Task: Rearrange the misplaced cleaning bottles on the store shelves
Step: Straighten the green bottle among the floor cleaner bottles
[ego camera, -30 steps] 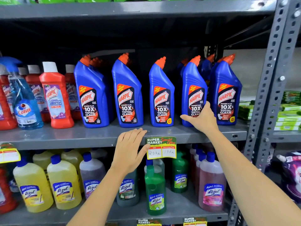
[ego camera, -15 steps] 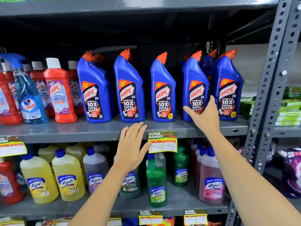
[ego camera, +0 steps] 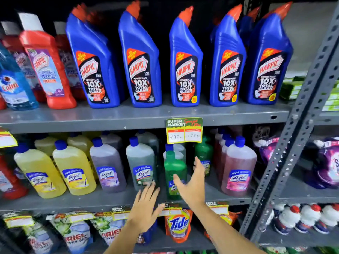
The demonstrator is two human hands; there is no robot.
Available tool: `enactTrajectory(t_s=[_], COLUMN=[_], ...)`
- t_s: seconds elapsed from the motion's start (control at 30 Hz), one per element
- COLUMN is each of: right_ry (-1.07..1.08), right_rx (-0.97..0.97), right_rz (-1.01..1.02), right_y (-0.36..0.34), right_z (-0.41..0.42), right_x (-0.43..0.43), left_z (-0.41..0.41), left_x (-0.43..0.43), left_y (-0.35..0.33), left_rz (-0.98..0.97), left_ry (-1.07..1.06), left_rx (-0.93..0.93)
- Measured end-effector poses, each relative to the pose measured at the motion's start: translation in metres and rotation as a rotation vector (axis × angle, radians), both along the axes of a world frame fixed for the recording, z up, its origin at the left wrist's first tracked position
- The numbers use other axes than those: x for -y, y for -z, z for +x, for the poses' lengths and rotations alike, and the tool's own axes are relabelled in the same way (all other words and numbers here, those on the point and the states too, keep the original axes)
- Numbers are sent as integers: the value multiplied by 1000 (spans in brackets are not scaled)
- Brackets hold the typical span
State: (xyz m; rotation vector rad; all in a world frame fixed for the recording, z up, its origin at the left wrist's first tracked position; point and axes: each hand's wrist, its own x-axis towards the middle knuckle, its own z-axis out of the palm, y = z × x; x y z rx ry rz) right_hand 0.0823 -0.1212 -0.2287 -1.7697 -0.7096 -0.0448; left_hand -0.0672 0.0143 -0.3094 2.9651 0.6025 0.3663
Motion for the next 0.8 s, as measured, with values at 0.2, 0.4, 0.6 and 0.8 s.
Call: enactTrajectory(t_s=[0.2, 0.4, 0.6, 0.8], right_ry=[-16, 95, 160, 257], right_rx=[-189, -242, -217, -236], right_rz=[-211, -226, -235, -196], right_y=[37, 55, 57, 55], right_z=[-14, -13, 8, 50], right_x=[-26, -36, -17, 16], left_z=[-11, -11, -11, -11], left_x=[-10, -9, -7, -5], left_y=[41, 42, 43, 42], left_rz=[-68, -29, -30, -10], left_ry=[-27, -30, -42, -55], left_rx=[-170, -166, -174, -178])
